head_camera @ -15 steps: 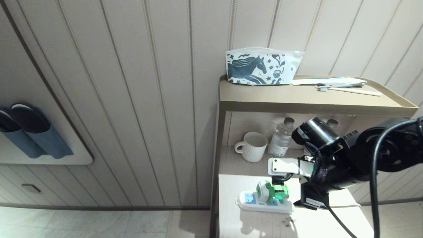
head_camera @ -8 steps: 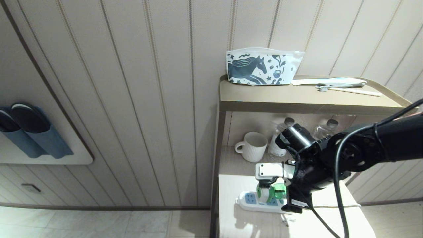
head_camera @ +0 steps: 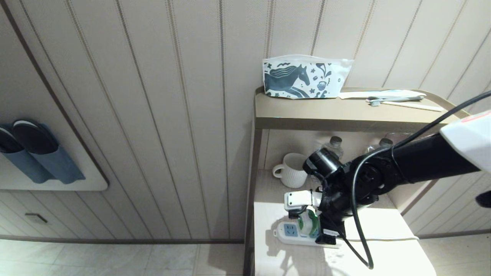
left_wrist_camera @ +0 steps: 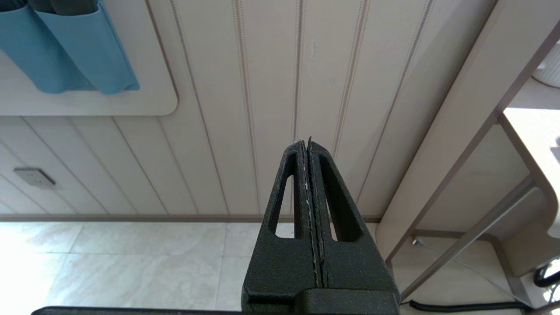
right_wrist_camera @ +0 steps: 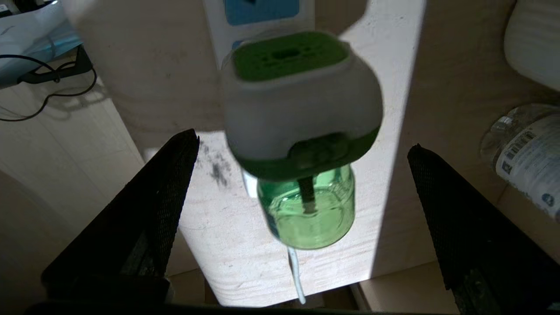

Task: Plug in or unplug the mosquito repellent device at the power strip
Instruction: Hold the socket with your left hand and unplug it with your right hand

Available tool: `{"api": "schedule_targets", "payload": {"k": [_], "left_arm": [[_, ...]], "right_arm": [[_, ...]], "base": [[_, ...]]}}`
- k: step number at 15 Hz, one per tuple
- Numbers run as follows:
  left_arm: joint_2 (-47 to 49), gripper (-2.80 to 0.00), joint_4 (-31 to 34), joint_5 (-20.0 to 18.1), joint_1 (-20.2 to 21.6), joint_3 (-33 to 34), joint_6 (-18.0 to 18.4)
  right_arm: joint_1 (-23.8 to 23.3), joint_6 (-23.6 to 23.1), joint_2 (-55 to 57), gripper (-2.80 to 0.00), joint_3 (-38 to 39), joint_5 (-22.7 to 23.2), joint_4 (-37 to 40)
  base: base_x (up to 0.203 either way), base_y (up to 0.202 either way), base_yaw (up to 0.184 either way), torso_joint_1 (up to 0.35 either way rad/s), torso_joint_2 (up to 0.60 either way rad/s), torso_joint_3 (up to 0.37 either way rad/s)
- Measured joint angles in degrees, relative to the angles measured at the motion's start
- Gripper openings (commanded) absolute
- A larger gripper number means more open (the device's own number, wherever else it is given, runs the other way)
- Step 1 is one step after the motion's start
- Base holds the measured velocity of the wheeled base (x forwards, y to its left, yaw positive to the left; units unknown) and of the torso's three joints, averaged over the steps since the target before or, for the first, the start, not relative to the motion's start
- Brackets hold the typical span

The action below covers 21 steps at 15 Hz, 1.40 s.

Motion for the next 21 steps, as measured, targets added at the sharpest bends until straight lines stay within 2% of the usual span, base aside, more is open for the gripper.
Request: {"api": "schedule_targets", "payload": {"k": [7,13,16,21], "left_arm": [[0.0,-2.8,-0.02,-0.01,0.0,0.0,0.0],[0.0,-2.8,0.0,-0.01,0.0,0.0,-0.02],[0.0,-2.8,-0.02,-0.04,0.0,0.0,-0.02],[0.0,-2.8,-0.01,-0.01,0.0,0.0,0.0]], "right_arm": [[-0.1,-3.95,5.62,0.0,-7.09,1.88,0.74],[-0.18,-6.58,6.89,0.0,-7.37,5.19,1.35],[-0.52,-6.1,6.46,0.0,-7.84,7.56,5.07],[-0.84,-6.07,5.68,0.0,-12.24,8.14,13.37]], "base": [[0.0,0.0,0.0,0.0,0.0,0.0],[0.0,0.0,0.0,0.0,0.0,0.0],[0.0,0.0,0.0,0.0,0.0,0.0],[0.0,0.0,0.0,0.0,0.0,0.0]]}}
